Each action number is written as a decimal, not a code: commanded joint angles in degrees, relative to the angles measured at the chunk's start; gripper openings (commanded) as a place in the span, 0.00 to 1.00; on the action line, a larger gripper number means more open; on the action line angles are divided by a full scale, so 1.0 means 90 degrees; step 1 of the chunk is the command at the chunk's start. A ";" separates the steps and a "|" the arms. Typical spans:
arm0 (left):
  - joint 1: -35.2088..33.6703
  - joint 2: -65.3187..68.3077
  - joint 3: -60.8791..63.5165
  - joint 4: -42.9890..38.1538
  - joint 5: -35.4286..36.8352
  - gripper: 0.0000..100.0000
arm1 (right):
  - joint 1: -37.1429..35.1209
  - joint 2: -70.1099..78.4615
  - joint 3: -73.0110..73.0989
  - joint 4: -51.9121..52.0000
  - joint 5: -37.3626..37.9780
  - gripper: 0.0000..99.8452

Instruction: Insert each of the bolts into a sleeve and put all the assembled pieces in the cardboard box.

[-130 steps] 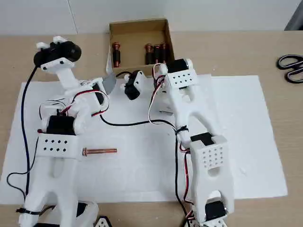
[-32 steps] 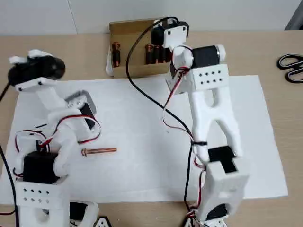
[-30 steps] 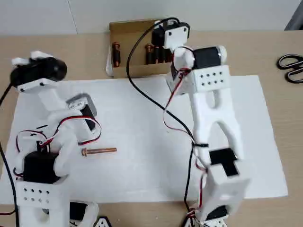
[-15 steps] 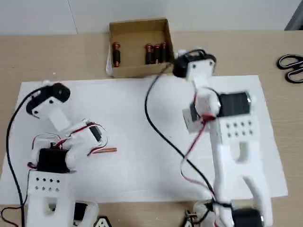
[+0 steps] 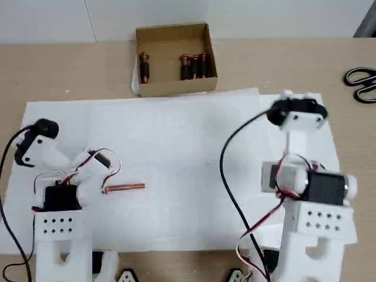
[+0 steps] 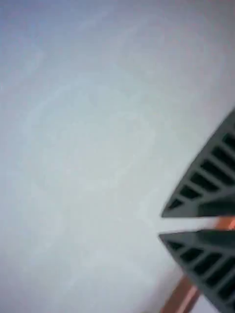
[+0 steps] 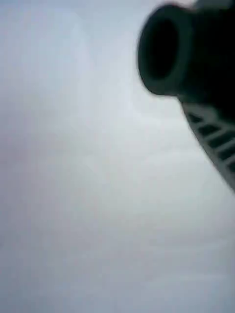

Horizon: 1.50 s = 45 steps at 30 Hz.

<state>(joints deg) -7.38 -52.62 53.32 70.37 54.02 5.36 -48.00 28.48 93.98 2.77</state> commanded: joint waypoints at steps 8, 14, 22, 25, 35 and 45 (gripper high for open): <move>-0.0039 -0.0078 0.1138 -0.1553 0.0547 0.01 | 0.0435 -0.1001 0.0205 -0.0103 -0.0039 0.01; -0.0010 -0.0078 0.1597 -0.2344 0.0547 0.01 | 0.0435 -0.1070 0.0205 -0.0063 -0.0039 0.01; 0.0156 -0.0107 0.1812 -0.2276 0.0420 0.01 | 0.0435 -0.1031 0.0215 -0.0103 -0.0059 0.01; 0.0684 -0.0117 0.1792 -0.1846 0.0322 0.01 | 0.0435 -0.1021 0.0215 -0.0112 -0.0059 0.01; 0.1094 -0.0078 0.1734 -0.1670 0.0293 0.02 | 0.0435 -0.1021 0.0322 -0.0308 -0.0039 0.01; 0.1143 -0.0068 0.2027 -0.1797 -0.0068 0.30 | 0.0435 -0.1021 0.0586 -0.0523 -0.0049 0.01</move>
<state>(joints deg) 2.73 -52.62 70.81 55.69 54.11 8.79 -56.79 34.02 90.46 2.77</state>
